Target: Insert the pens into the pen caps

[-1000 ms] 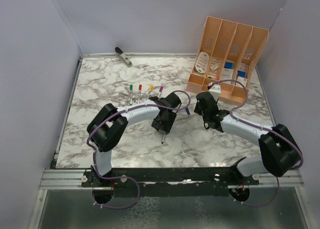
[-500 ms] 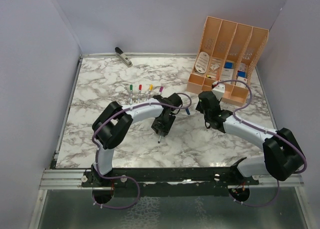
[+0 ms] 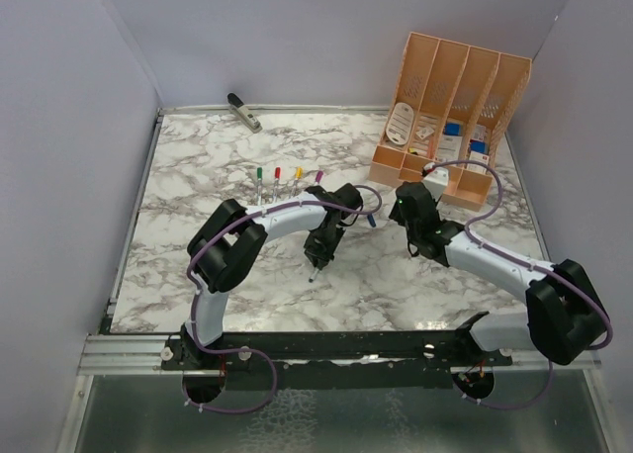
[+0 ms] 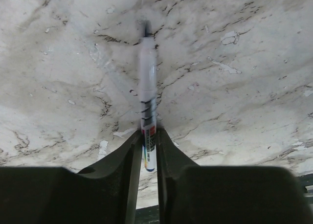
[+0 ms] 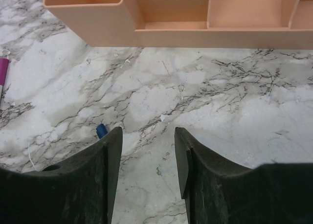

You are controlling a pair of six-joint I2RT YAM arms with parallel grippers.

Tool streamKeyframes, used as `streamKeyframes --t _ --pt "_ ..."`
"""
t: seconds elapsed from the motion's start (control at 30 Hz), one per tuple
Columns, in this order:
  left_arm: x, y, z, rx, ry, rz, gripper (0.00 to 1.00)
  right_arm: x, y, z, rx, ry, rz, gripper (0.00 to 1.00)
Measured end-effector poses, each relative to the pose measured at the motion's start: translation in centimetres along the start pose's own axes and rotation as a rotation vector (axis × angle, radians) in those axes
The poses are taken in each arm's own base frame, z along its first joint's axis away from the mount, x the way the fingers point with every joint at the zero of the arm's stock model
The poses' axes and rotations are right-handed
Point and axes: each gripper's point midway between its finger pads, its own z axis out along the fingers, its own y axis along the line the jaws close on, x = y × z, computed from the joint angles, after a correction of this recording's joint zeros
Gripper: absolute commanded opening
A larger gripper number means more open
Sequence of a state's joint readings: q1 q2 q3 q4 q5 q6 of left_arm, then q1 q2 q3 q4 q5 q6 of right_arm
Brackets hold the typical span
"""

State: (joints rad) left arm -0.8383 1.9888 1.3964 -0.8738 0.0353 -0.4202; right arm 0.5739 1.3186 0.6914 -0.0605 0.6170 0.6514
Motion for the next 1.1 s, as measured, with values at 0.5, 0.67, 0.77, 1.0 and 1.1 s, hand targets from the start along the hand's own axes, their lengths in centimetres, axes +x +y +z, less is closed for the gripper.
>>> streamKeyframes --t 0.5,0.67,0.77,1.0,1.1 --pt "0.1 0.0 0.0 0.009 -0.001 0.02 0.0 -0.2 -0.2 -0.3 -0.005 -0.008 0.005 0.53" --pt "0.0 0.2 -0.1 0.002 -0.027 0.023 0.0 1.7 -0.4 0.6 0.01 0.039 -0.059 0.59" --pt "-0.2 0.4 -0.2 -0.01 -0.051 0.022 0.0 3.1 -0.4 1.2 0.0 0.083 -0.109 0.58" --pt "-2.0 1.1 -2.2 -0.045 -0.203 0.039 0.0 5.2 1.4 2.0 -0.098 0.161 -0.204 0.57" --pt "-3.2 1.3 -4.1 -0.039 -0.301 0.033 0.0 4.9 2.4 2.0 -0.147 0.157 -0.216 0.55"
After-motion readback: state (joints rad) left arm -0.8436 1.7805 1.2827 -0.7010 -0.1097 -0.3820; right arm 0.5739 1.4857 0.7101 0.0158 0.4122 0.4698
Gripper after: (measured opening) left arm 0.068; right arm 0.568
